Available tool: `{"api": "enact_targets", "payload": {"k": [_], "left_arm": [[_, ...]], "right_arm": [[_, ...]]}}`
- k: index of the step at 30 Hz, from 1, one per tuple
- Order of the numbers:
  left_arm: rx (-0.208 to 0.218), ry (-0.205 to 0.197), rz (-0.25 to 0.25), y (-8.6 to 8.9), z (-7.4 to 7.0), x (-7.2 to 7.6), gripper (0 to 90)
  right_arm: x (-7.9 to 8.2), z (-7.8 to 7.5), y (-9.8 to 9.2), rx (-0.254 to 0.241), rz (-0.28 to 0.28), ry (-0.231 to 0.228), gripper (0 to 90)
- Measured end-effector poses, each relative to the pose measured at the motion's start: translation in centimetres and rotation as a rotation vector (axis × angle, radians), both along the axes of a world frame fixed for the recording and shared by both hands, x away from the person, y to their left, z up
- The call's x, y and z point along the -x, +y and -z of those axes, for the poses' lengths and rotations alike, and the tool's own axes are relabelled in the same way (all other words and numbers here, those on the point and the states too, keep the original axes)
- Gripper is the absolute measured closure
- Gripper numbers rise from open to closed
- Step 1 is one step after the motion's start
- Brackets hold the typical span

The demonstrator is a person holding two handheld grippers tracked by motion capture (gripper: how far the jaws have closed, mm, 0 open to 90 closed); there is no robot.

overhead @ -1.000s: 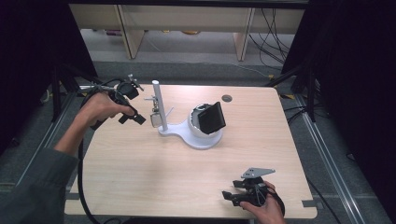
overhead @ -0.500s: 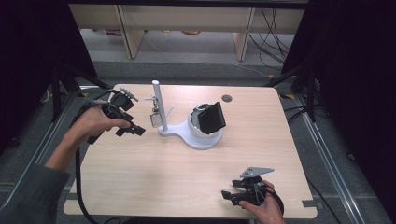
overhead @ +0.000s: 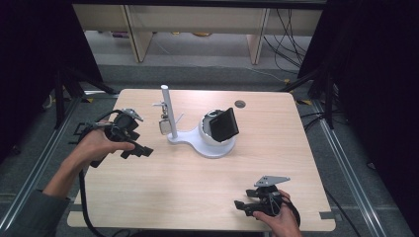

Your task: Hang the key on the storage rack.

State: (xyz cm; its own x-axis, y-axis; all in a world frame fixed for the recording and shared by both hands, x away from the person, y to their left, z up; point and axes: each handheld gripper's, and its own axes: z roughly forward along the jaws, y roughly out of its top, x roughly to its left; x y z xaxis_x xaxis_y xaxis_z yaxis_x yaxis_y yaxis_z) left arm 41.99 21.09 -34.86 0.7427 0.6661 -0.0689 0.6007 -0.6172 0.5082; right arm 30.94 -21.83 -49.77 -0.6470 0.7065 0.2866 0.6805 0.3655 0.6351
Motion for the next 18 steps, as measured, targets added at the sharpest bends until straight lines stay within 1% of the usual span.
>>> {"api": "enact_targets", "payload": {"k": [1, 2, 3, 4, 5, 6, 7, 8, 9, 10, 12, 13, 14, 15, 16, 17, 18], "left_arm": [[0.008, -0.004, 0.005, 0.2, 0.4, 0.2, 20.8], [0.008, -0.004, 0.005, 0.2, 0.4, 0.2, 20.8], [0.019, -0.003, 0.001, 0.3, 0.7, 0.4, 20.7], [0.016, 0.001, 0.007, 0.4, 1.0, 0.5, 20.7], [0.023, 0.006, 0.006, 0.5, 1.3, 0.7, 20.7], [0.024, 0.009, 0.009, 0.6, 1.5, 0.7, 20.7], [0.026, 0.011, 0.007, 0.8, 2.2, 1.0, 20.7], [0.026, 0.011, 0.007, 0.8, 2.2, 1.0, 20.7], [0.033, 0.003, 0.0, 1.1, 2.8, 1.3, 20.7], [0.033, 0.003, 0.0, 1.1, 2.8, 1.3, 20.7], [0.042, -0.016, -0.018, 1.3, 3.4, 1.9, 20.7], [0.048, -0.025, -0.029, 1.4, 3.8, 2.5, 19.8], [0.048, -0.025, -0.029, 1.4, 3.8, 2.5, 19.5], [0.056, -0.032, -0.026, 1.5, 4.1, 2.8, 19.5], [0.065, -0.039, -0.029, 1.5, 4.3, 3.1, 19.6], [0.072, -0.061, -0.043, 1.4, 5.0, 3.7, 19.6], [0.072, -0.061, -0.043, 1.4, 5.0, 3.7, 19.6]], "right_arm": [[0.0, 0.0, 0.0, 0.002, 0.003, -0.015, 33.7], [0.0, 0.0, 0.0, 0.002, 0.003, -0.015, 33.7], [0.0, 0.0, 0.1, -0.019, 0.008, 0.001, 33.7], [0.0, 0.0, 0.1, -0.019, 0.008, 0.001, 33.7], [-0.1, -0.1, -0.1, -0.012, 0.005, -0.009, 33.7], [-0.1, -0.1, -0.1, -0.012, 0.005, -0.009, 33.7], [-0.1, -0.1, -0.1, -0.007, 0.01, -0.015, 33.7], [-0.1, -0.1, -0.1, -0.007, 0.01, -0.015, 33.7], [0.0, -0.1, -0.1, -0.009, 0.008, -0.014, 33.7], [0.0, -0.1, -0.1, -0.009, 0.008, -0.014, 33.7], [0.0, -0.1, -0.1, -0.014, 0.007, -0.009, 33.7], [0.0, -0.2, -0.1, -0.015, 0.008, -0.01, 33.7], [0.0, -0.2, -0.1, -0.015, 0.008, -0.01, 33.7], [0.0, -0.2, -0.1, -0.015, 0.008, -0.01, 33.7], [0.1, -0.3, -0.1, -0.013, 0.023, -0.006, 33.7], [0.2, -0.3, 0.0, -0.032, 0.021, -0.005, 33.7], [0.2, -0.3, 0.0, -0.032, 0.021, -0.005, 33.7]]}}
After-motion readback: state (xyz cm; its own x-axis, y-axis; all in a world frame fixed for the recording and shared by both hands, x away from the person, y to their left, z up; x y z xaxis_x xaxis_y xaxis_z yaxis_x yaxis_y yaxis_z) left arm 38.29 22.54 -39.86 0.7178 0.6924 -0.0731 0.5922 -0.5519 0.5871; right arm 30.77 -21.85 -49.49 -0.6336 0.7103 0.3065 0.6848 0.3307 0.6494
